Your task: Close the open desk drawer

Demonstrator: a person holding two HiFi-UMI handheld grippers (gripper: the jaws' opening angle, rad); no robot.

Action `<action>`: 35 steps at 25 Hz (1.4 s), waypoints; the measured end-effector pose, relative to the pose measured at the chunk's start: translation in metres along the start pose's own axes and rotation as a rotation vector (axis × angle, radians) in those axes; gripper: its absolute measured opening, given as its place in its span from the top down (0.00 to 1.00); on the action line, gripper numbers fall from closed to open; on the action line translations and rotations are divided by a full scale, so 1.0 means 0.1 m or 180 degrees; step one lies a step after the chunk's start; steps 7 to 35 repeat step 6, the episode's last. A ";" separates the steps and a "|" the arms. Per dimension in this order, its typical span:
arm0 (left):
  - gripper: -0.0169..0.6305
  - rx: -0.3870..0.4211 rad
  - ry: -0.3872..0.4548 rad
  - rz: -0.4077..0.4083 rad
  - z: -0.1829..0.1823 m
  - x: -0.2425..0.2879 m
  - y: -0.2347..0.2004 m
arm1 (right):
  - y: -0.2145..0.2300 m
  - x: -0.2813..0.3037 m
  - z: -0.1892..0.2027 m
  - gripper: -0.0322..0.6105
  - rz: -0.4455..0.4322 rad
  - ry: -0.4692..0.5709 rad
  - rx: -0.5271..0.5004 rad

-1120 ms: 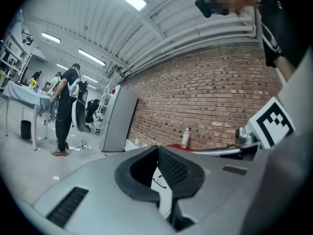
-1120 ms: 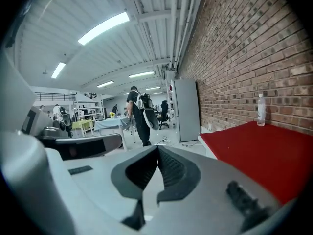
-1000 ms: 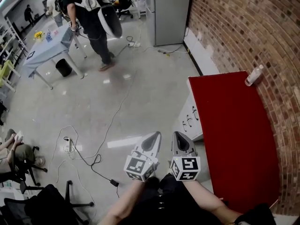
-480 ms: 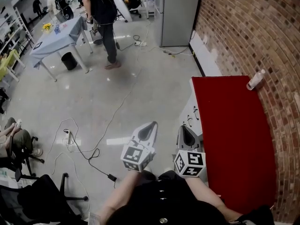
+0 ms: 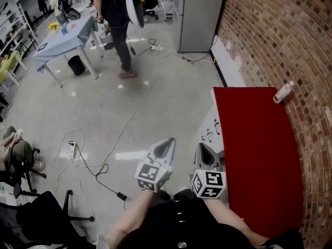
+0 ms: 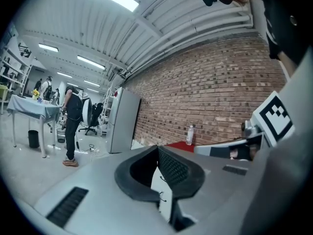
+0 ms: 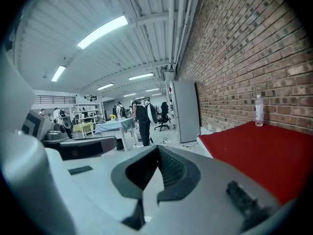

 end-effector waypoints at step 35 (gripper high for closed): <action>0.96 0.0027 -0.0047 -0.0011 0.02 0.01 0.04 | 0.01 0.02 0.00 0.93 -0.0042 -0.0012 -0.0043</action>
Point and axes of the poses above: the fingertips, and each gripper's own axes: x forward along the fingers, y to its right, z out of its underside, the point moved 2 cm from there along -x, backward along the fingers, and after that the axes turned 1 degree about -z, right-handed, at the moved point
